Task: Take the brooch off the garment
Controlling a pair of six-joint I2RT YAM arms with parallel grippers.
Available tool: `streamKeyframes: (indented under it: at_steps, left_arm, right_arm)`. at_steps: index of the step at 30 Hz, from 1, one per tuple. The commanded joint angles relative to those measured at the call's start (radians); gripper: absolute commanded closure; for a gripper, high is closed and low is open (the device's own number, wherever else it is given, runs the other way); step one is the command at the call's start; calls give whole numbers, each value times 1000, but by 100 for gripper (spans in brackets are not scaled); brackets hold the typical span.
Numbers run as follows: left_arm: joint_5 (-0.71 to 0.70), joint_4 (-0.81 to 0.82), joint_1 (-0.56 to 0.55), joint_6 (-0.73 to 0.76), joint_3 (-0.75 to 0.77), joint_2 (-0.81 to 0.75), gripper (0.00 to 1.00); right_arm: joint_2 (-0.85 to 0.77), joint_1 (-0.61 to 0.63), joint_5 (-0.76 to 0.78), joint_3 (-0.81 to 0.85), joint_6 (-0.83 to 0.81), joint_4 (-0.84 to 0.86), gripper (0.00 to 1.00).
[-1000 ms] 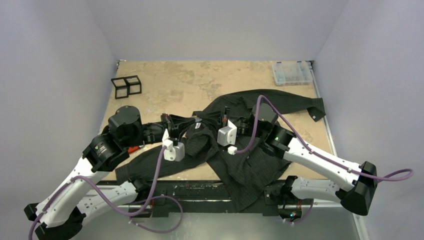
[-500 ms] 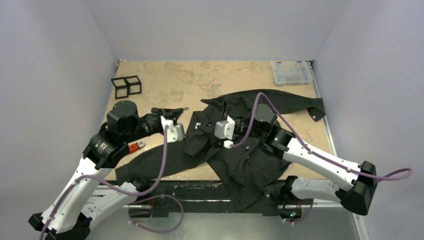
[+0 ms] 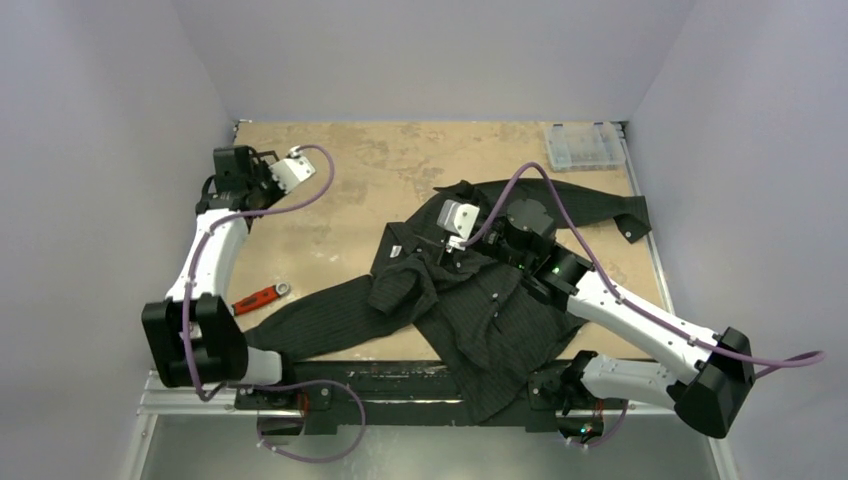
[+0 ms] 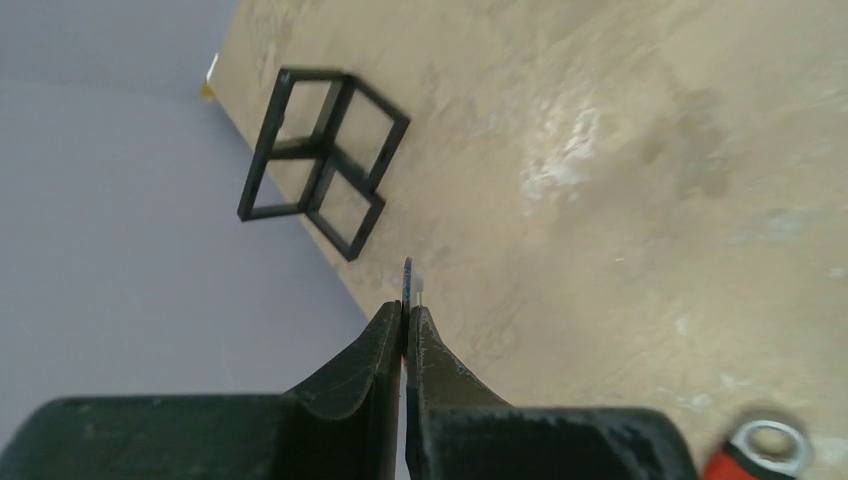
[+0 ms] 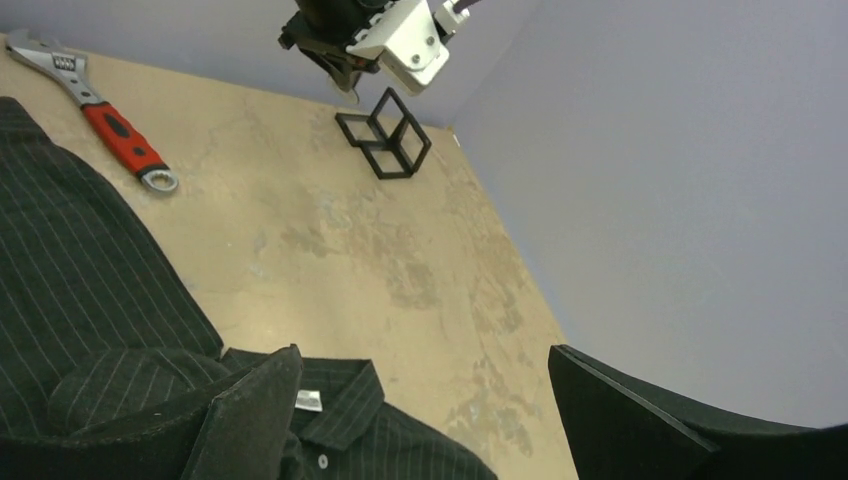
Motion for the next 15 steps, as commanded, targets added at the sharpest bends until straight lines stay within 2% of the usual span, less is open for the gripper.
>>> streamKeyframes:
  at_steps: [1, 4, 7, 11, 13, 15]
  left_arm:
    - [-34, 217, 103, 90, 88, 113, 100]
    - [-52, 345, 133, 148, 102, 221, 100]
    - [-31, 340, 149, 196, 174, 339, 100]
    - [-107, 245, 146, 178, 305, 454, 100]
    - [-138, 221, 144, 158, 328, 486, 100]
    - [-177, 268, 143, 161, 320, 515, 100]
  right_arm:
    - [-14, -25, 33, -35, 55, 6, 2]
    - [-21, -30, 37, -64, 42, 26, 2]
    - [-25, -35, 37, -97, 41, 47, 2]
    - [-42, -37, 33, -146, 45, 83, 2]
    - [-50, -36, 40, -168, 54, 101, 2]
    - [-57, -38, 42, -188, 61, 112, 2]
